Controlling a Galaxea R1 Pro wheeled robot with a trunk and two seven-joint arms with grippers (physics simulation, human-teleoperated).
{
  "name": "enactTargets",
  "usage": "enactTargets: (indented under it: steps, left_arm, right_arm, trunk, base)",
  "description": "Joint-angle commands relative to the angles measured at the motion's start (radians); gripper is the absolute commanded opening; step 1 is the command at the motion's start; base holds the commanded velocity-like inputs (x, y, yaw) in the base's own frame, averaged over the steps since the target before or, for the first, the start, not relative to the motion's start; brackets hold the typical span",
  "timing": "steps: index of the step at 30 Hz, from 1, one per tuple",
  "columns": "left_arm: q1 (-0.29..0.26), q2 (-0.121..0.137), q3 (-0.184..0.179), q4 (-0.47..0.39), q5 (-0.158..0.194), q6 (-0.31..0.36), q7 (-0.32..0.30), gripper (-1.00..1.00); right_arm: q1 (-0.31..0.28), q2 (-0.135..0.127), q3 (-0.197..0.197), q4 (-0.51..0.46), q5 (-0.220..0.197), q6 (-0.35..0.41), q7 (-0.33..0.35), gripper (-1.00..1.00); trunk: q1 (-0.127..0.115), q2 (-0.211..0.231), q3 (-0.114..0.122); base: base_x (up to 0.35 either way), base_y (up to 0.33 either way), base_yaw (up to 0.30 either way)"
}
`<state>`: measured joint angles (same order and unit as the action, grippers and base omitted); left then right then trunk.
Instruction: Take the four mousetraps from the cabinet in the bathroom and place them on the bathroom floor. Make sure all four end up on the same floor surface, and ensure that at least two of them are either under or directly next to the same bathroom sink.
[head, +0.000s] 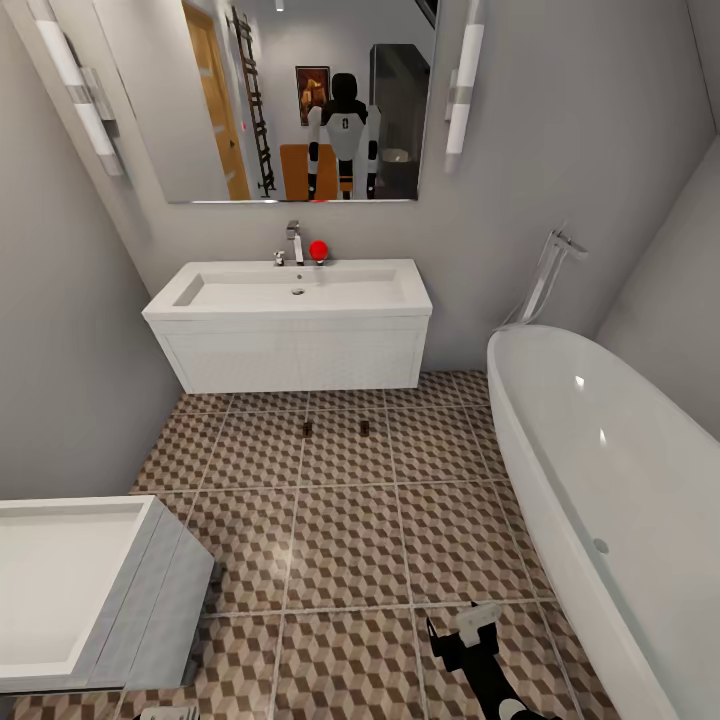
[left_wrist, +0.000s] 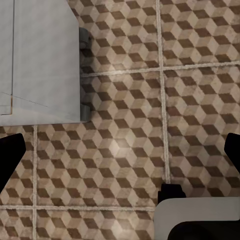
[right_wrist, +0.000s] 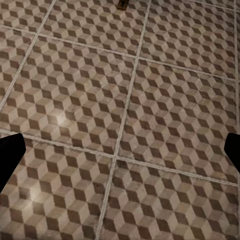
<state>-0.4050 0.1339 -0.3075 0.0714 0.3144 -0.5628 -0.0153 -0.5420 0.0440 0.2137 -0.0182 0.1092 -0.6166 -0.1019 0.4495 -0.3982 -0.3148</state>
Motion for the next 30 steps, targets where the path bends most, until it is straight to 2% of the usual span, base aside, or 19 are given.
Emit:
enactTargets:
  steps: [1, 30]
  left_arm:
    - [-0.002, 0.000, -0.008, 0.004, 0.008, -0.005, -0.002, 1.00]
    - [-0.002, 0.000, -0.008, 0.004, 0.008, -0.005, -0.002, 1.00]
  right_arm:
    - [-0.001, 0.000, 0.003, 0.001, 0.010, -0.002, -0.010, 1.00]
    - [-0.001, 0.001, 0.003, 0.000, 0.010, -0.002, -0.009, 1.00]
  trunk:
    - [0.001, -0.002, -0.002]
    - [0.001, -0.002, -0.002]
  base:
    - [0.000, 0.000, 0.000]
    - [0.000, 0.000, 0.000]
